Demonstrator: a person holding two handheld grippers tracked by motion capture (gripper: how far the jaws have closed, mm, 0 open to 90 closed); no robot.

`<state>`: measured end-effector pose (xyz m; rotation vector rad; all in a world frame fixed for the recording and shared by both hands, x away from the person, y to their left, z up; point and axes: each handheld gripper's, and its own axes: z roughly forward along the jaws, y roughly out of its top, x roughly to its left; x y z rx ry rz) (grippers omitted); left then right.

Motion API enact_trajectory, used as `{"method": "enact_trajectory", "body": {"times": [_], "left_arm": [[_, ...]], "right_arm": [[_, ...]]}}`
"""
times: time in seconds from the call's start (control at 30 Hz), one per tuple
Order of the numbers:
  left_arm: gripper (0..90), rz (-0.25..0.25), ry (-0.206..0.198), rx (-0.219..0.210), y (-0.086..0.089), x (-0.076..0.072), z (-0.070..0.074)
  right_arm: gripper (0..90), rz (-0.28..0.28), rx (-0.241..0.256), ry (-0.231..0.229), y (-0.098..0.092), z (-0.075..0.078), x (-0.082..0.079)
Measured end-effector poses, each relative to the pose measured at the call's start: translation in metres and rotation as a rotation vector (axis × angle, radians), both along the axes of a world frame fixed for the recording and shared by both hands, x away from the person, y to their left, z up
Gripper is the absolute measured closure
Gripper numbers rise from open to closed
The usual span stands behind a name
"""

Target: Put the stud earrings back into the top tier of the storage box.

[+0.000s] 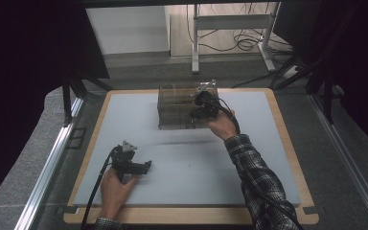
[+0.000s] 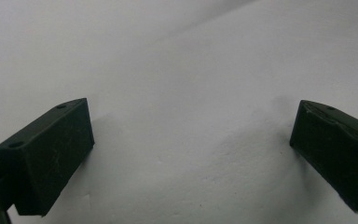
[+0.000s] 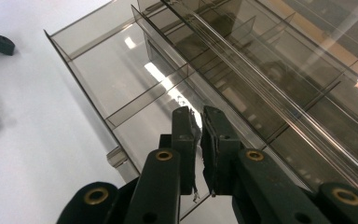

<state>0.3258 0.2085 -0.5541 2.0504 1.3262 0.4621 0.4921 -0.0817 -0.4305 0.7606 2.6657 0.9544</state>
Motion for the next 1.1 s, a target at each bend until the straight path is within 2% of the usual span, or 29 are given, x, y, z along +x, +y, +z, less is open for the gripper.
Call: {"method": "enact_trajectory", "body": {"times": [0.43,0.53,0.63,0.83,1.1], "left_arm": [[0.0,0.0,0.0,0.0,0.0,0.0,0.0],[0.0,0.0,-0.001,0.0,0.0,0.0,0.0],[0.0,-0.001,-0.001,0.003,0.0,0.0,0.0],[0.0,-0.002,-0.002,0.005,0.0,0.0,0.0],[0.0,-0.004,-0.002,0.005,0.0,0.0,0.0]], "right_arm": [[74.6,0.048,0.012,0.037,-0.002,0.014,-0.019],[73.5,0.068,0.018,0.043,-0.003,0.018,-0.025],[71.4,0.101,0.002,0.05,-0.004,0.02,-0.033],[74.7,0.143,-0.039,0.063,-0.003,0.016,-0.047],[79.5,0.174,-0.068,0.086,-0.001,0.006,-0.061]]}}
